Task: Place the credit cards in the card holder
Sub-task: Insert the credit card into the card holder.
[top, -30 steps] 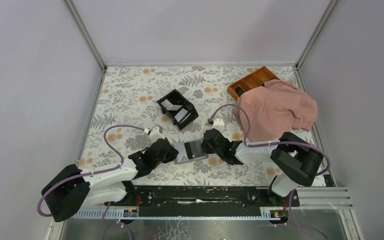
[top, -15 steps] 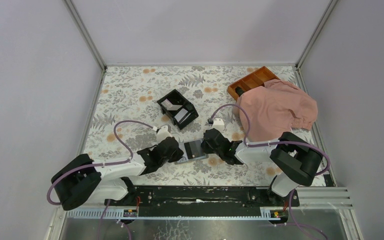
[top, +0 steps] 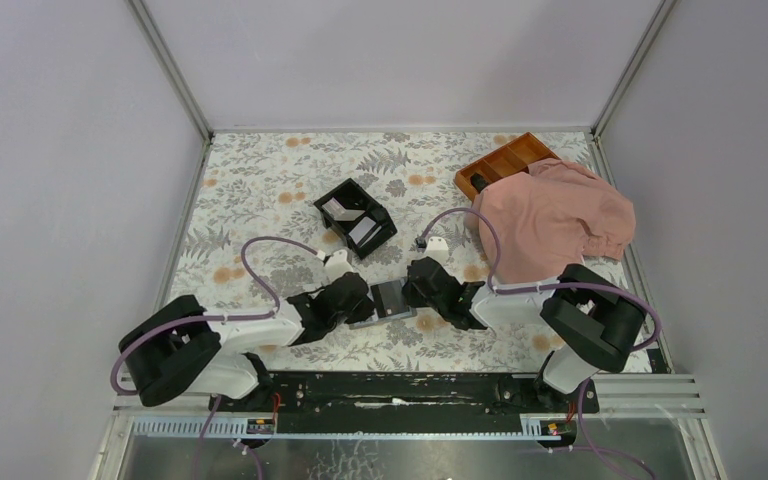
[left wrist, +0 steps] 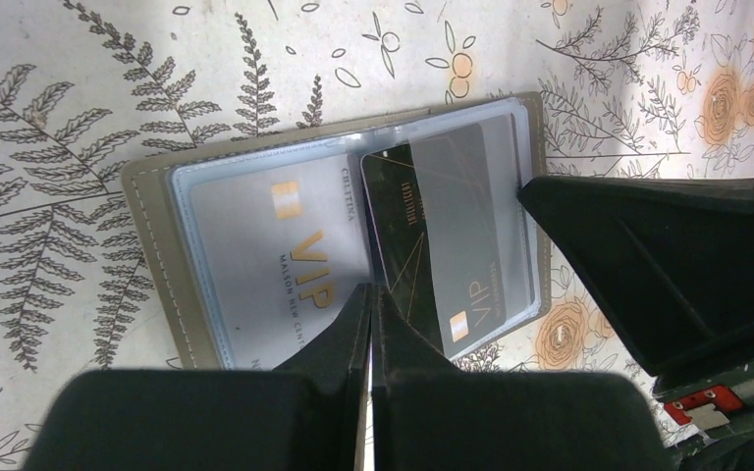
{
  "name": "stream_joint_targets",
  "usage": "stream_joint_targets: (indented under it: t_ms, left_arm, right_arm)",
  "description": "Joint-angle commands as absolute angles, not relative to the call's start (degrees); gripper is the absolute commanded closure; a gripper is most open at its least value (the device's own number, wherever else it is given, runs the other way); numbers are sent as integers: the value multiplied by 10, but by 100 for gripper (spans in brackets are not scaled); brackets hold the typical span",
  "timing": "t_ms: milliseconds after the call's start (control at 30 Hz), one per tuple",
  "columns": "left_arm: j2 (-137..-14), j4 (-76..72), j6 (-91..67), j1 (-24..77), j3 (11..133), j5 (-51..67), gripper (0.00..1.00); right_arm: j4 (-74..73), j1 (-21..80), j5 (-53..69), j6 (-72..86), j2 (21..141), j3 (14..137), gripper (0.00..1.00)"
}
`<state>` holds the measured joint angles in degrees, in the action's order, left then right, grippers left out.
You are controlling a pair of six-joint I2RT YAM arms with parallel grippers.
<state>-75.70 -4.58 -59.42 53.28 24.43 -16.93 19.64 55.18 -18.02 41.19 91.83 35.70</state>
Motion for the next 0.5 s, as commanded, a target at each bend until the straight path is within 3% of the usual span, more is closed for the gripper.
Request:
stream_joint_targets:
  t_ms: [0, 467]
  left_arm:
    - [-776, -62, -588, 538, 257, -180, 100]
    - [-799, -66, -590, 542, 269, -181, 100]
  right_arm:
    - [111, 553, -186, 396, 914, 330, 97]
    - [89, 553, -213, 392, 883, 320, 90]
